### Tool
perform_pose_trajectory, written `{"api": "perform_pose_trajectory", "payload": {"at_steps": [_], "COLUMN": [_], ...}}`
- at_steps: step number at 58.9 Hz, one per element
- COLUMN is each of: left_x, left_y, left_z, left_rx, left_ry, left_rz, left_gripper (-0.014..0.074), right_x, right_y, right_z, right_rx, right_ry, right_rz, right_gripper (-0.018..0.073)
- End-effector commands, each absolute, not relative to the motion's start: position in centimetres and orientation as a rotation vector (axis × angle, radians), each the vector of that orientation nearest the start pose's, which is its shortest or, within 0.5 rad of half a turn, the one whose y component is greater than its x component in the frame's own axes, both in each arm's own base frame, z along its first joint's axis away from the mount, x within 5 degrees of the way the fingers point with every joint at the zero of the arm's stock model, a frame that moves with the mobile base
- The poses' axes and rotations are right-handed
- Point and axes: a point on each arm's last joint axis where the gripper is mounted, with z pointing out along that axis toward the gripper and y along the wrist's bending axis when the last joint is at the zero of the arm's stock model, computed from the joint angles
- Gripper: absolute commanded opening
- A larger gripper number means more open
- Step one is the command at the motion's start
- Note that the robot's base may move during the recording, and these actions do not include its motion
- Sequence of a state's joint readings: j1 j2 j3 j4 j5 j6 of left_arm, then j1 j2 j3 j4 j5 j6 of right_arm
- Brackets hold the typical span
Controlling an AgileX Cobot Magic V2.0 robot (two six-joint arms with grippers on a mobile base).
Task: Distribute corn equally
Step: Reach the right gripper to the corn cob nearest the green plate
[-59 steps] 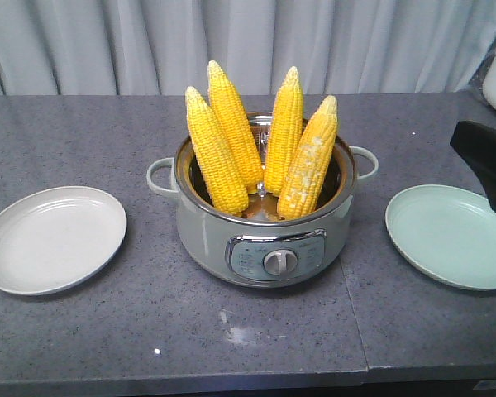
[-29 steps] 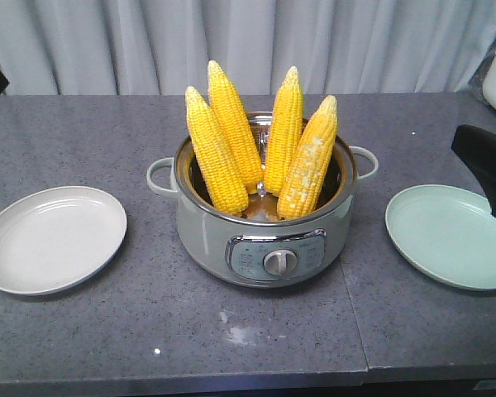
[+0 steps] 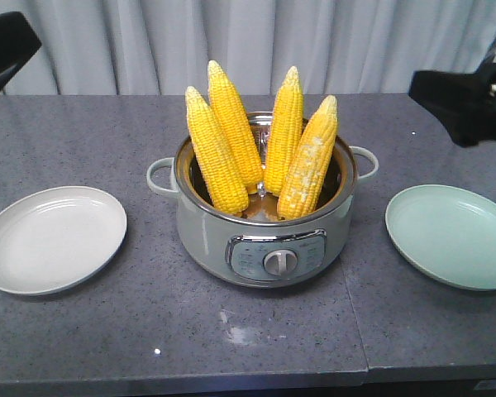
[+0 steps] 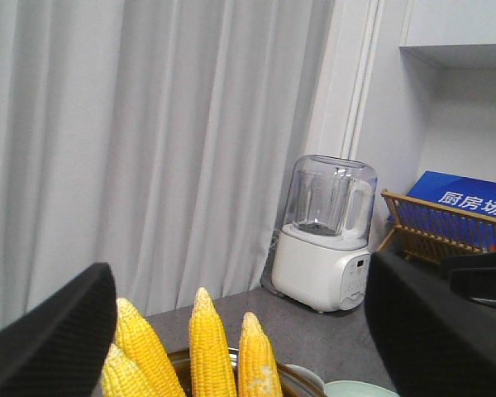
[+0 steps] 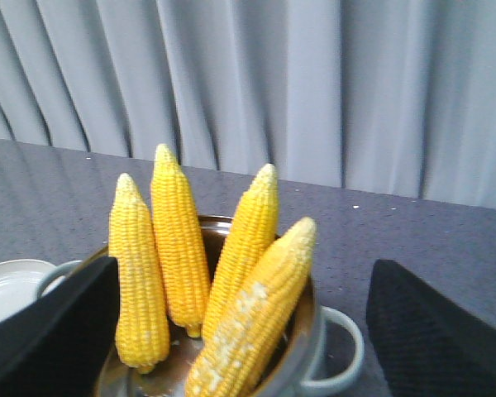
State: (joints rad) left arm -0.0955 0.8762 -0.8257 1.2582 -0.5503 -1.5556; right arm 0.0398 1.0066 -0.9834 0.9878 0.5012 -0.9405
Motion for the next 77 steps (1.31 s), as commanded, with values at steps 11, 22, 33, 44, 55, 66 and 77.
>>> {"api": "perform_pose_trajectory", "payload": {"at_steps": [11, 22, 33, 44, 55, 66, 77], "left_x": [20.4, 20.9, 20.9, 20.9, 20.9, 21.0, 21.0], "left_y": [-6.8, -6.9, -6.8, -6.8, -6.8, -6.8, -6.8], "left_z": [42.5, 42.2, 42.2, 42.2, 42.2, 42.1, 42.0], "left_rx": [0.288, 0.284, 0.280, 0.280, 0.280, 0.277, 0.278], "left_ry": [1.405, 1.422, 1.424, 1.424, 1.424, 1.427, 1.429], "left_rz": [-0.749, -0.752, -0.749, -0.749, -0.749, -0.745, -0.746], "left_gripper": [0.0557, 0.0557, 0.0557, 0.0557, 0.0557, 0.0557, 0.0557], "right_x": [29.2, 34.1, 36.9, 38.1, 38.4, 38.6, 39.1], "right_y": [6.3, 6.9, 6.8, 6.6, 6.7, 8.2, 9.2], "right_z": [42.2, 39.9, 36.7, 35.1, 34.9, 34.8, 34.4], "right_rx": [-0.386, -0.318, -0.273, -0.261, -0.255, -0.303, -0.294], "right_ry": [1.834, 1.927, 2.002, 2.033, 2.034, 2.007, 1.984], "right_rz": [0.584, 0.648, 0.641, 0.600, 0.600, 0.554, 0.514], "right_gripper": [0.0581, 0.0581, 0.0581, 0.0581, 0.0581, 0.0581, 0.0581]}}
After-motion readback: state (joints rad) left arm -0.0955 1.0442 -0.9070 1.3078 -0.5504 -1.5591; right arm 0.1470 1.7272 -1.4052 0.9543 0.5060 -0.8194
